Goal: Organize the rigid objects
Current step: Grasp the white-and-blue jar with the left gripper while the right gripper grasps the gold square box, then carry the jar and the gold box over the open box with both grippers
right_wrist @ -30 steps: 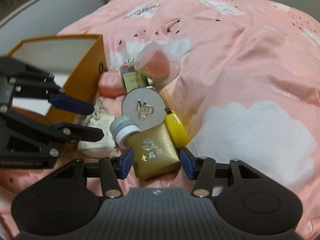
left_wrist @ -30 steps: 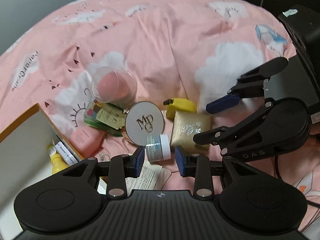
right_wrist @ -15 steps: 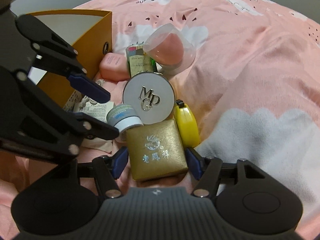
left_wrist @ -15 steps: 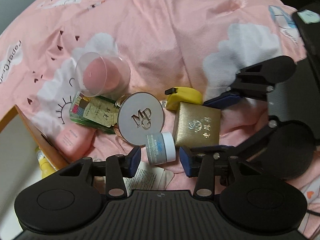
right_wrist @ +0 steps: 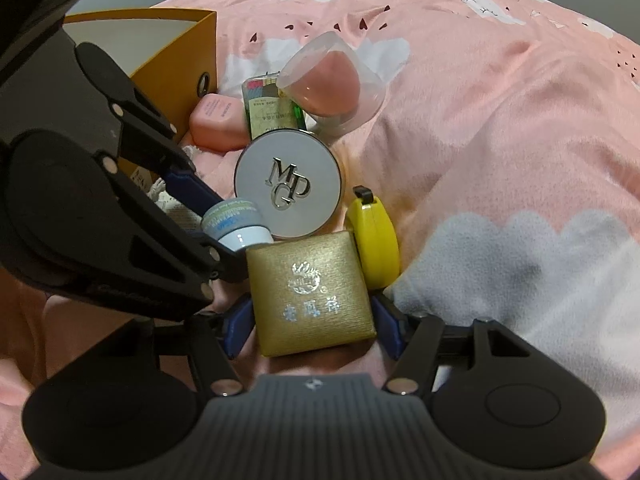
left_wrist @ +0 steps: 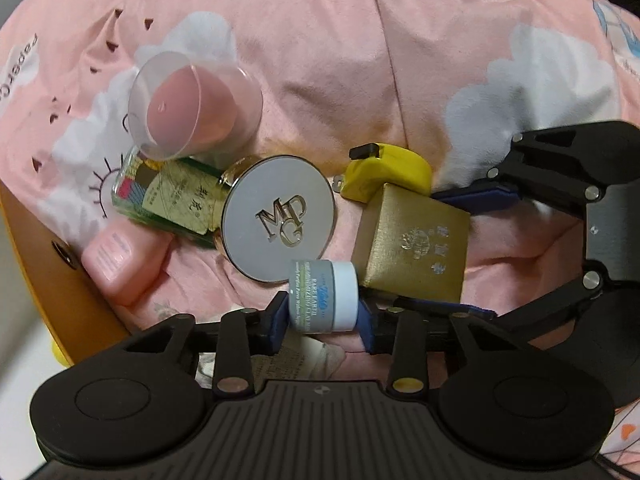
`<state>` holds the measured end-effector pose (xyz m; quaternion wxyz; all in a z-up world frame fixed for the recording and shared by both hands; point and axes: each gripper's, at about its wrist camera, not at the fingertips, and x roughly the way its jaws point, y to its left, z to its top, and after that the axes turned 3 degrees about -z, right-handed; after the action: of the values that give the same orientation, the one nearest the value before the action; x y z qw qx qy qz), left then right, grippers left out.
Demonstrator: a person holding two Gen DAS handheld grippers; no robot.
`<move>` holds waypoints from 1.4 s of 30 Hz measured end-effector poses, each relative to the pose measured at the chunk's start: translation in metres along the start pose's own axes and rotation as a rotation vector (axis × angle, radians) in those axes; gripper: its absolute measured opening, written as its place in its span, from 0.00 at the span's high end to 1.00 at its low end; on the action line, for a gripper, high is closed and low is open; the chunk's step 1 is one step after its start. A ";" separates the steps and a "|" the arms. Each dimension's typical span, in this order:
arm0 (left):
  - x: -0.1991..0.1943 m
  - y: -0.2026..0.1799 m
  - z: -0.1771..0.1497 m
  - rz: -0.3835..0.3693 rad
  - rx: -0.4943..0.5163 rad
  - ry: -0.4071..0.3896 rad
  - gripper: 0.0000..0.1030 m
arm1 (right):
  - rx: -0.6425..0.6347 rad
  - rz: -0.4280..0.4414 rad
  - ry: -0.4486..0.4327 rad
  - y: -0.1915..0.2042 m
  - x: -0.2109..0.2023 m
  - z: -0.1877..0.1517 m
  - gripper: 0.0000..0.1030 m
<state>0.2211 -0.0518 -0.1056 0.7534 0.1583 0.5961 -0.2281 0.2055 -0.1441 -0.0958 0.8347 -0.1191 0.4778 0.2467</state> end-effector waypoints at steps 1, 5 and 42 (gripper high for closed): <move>-0.001 0.000 -0.001 -0.002 -0.003 -0.009 0.63 | 0.005 0.005 -0.003 -0.001 0.000 0.000 0.40; -0.009 -0.001 -0.012 0.021 -0.032 -0.068 0.64 | 0.012 0.012 -0.015 -0.002 -0.003 0.000 0.41; -0.155 0.115 -0.141 0.245 -0.743 -0.564 0.63 | -0.330 0.104 -0.168 0.137 -0.062 0.132 0.42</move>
<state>0.1375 0.1415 0.0072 0.9126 -0.1207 0.3866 0.0568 0.2050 0.0109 0.0308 0.8268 -0.2086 0.3651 0.3736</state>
